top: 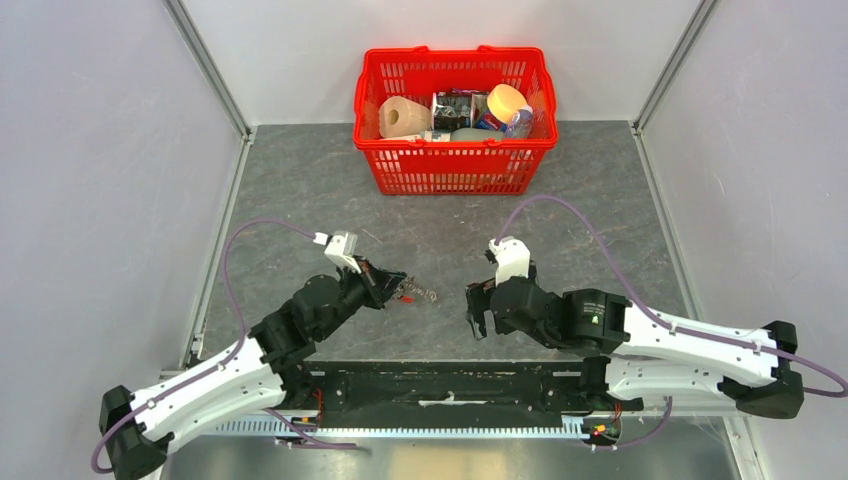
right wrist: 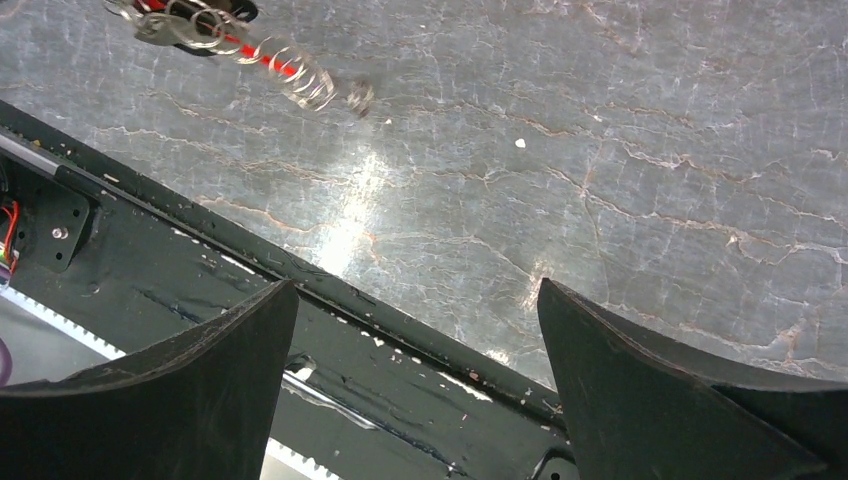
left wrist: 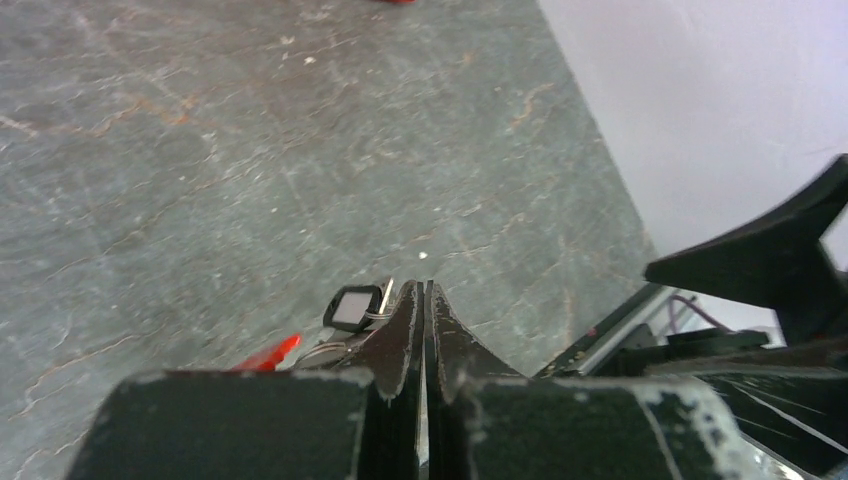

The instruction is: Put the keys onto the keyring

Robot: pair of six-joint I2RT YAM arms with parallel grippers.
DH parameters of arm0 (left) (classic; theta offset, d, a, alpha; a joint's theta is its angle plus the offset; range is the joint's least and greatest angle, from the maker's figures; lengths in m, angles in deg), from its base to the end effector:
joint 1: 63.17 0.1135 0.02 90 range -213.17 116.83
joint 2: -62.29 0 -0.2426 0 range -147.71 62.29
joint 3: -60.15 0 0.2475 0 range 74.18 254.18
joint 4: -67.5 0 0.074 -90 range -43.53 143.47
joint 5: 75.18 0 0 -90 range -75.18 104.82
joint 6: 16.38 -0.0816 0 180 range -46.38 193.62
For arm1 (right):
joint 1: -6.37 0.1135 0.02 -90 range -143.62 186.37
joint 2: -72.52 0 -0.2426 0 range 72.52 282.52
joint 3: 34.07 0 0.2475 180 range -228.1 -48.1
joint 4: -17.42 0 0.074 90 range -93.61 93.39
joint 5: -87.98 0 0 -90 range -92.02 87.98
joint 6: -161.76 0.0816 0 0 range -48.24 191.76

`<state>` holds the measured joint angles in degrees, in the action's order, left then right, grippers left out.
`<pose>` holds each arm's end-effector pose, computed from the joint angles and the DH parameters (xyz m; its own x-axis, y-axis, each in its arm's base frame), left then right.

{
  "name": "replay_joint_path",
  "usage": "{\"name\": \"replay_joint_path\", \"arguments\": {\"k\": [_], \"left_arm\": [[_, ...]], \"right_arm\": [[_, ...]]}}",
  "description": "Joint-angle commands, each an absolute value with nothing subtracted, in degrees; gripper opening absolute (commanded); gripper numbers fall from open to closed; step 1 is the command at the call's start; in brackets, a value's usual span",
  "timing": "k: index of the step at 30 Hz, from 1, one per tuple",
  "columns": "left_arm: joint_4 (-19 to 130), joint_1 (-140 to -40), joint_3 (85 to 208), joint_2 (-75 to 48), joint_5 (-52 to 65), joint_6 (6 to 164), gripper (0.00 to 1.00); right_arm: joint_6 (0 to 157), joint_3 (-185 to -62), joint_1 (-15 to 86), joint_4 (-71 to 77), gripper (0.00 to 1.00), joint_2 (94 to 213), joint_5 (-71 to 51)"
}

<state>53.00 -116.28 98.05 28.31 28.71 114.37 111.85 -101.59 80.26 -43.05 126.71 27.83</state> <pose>0.1455 -0.1613 0.2379 -0.4978 -0.3923 -0.7735 0.4089 0.6803 -0.6083 0.0993 0.1976 0.2612 -0.6317 -0.1743 -0.7553 -0.4346 0.8865 0.1589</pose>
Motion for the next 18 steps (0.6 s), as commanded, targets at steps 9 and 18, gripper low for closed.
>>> {"name": "replay_joint_path", "arguments": {"k": [9,18], "left_arm": [[58.57,-116.06,97.44,14.82,34.69,114.83,0.02],[64.58,-115.47,98.16,4.7,32.55,114.9,0.02]], "right_arm": [[114.99,-101.62,80.47,-43.62,0.97,128.75,29.51],[115.65,-101.22,80.48,-44.38,0.97,129.82,30.29]]}}
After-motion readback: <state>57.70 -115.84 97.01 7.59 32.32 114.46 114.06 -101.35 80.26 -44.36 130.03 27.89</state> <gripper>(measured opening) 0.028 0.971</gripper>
